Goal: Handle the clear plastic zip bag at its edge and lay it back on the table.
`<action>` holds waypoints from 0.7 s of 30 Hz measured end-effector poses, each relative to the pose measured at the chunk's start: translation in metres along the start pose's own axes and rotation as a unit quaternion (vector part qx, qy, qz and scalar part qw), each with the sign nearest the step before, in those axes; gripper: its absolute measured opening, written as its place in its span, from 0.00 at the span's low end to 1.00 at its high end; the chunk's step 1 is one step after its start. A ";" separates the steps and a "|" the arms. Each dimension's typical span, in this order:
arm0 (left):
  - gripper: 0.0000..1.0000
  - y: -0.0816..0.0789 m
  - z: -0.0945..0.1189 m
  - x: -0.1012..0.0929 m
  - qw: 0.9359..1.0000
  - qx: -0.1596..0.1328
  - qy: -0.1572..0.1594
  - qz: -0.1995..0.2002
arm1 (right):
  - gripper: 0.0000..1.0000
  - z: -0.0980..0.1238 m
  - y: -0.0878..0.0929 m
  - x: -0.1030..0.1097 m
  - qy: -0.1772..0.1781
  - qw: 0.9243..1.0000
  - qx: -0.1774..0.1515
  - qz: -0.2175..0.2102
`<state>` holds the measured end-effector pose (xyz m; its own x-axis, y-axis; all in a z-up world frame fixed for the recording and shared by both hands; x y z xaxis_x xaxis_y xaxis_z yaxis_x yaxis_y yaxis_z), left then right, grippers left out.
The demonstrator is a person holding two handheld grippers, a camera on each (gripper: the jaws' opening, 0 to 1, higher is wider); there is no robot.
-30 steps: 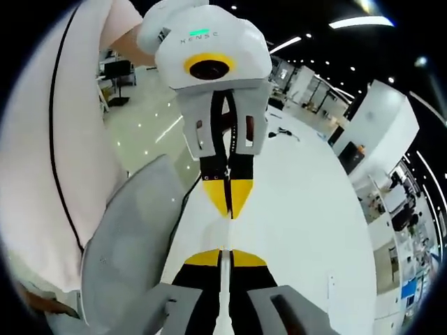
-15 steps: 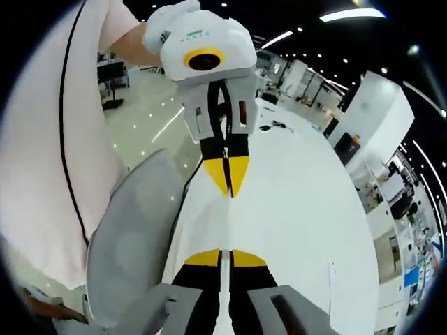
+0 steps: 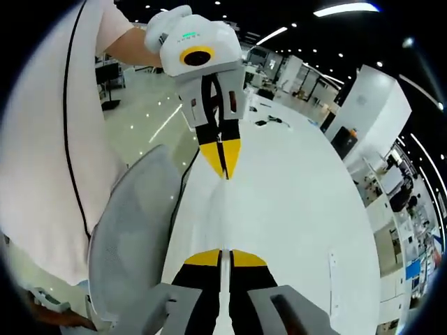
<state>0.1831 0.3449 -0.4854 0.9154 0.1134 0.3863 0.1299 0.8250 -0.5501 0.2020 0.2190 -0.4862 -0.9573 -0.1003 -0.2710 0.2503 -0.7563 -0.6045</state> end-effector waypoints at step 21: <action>0.00 -0.001 0.003 0.001 1.000 -0.014 -0.002 0.010 | 0.00 0.014 0.017 -0.001 -0.001 1.000 0.012 -0.020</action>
<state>0.1825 0.3455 -0.4821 0.9168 0.1313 0.3773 0.1226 0.8064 -0.5786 0.2051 0.1972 -0.4858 -0.9668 -0.0721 -0.2452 0.2091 -0.7748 -0.5966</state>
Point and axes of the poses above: the point that each gripper's makers call its tool centre point, and the gripper's own axes: z roughly backward along the fingers, x roughly to its left, y roughly out of its underside, the point moved 4 cm from there along z, roughly backward along the fingers, and after that the axes turned 3 degrees about y, right-handed, at the moved point
